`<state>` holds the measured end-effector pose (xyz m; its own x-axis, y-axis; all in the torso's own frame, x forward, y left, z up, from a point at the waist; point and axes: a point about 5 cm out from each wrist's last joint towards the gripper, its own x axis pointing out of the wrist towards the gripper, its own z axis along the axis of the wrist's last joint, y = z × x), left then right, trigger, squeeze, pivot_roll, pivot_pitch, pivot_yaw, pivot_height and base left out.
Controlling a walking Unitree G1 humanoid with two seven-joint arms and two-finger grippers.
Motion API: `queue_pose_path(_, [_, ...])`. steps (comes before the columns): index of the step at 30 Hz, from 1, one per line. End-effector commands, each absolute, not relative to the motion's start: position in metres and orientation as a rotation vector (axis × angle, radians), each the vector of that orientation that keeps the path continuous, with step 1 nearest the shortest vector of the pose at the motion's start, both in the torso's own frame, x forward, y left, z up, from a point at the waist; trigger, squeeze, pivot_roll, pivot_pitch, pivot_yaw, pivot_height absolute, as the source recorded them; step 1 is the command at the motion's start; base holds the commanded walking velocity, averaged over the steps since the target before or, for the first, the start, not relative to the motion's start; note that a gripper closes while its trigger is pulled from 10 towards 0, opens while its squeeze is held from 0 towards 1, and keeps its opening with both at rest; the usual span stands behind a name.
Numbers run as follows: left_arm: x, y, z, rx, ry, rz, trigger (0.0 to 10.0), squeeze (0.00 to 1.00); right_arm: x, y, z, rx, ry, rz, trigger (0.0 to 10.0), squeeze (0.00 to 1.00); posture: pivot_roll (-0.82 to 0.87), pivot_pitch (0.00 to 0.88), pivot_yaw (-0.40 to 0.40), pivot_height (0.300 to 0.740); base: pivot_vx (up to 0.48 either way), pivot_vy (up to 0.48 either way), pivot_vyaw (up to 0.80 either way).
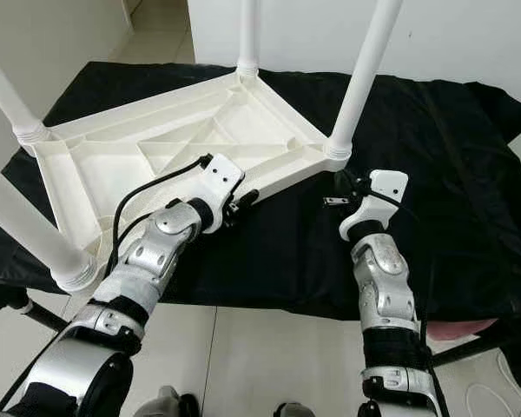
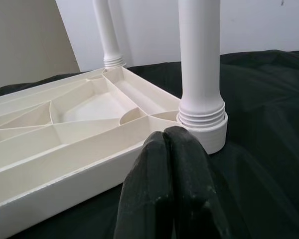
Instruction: Building children table
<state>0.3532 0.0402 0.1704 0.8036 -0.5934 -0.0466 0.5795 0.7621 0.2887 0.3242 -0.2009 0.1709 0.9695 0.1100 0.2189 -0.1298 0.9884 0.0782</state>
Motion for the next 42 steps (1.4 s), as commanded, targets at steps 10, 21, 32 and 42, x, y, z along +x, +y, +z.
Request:
queue_pose_path(10, [0.335, 0.082, 0.156, 0.412, 0.04, -0.599, 10.0, 0.0, 0.325, -0.197, 0.169, 0.105, -0.21, 0.13, 10.0, 0.0, -0.12, 0.093, 0.047, 0.74, 0.0, 0.0, 0.0])
queue_pose_path(21, [0.326, 0.113, 0.145, 0.522, 0.135, -0.521, 10.0, 0.0, 0.327, -0.196, 0.17, 0.106, -0.208, 0.14, 10.0, 0.0, -0.1, 0.09, 0.038, 0.74, 0.0, 0.0, 0.0])
queue_pose_path(32, [0.307, 0.119, 0.144, 0.485, 0.171, -0.61, 10.0, 0.0, 0.328, -0.195, 0.169, 0.103, -0.205, 0.148, 10.0, 0.0, -0.1, 0.083, 0.034, 0.74, 0.0, 0.0, 0.0])
queue_pose_path(42, [0.298, 0.126, 0.141, 0.429, 0.211, -0.63, 10.0, 0.0, 0.331, -0.191, 0.17, 0.102, -0.205, 0.165, 10.0, 0.0, -0.09, 0.077, 0.031, 0.74, 0.0, 0.0, 0.0])
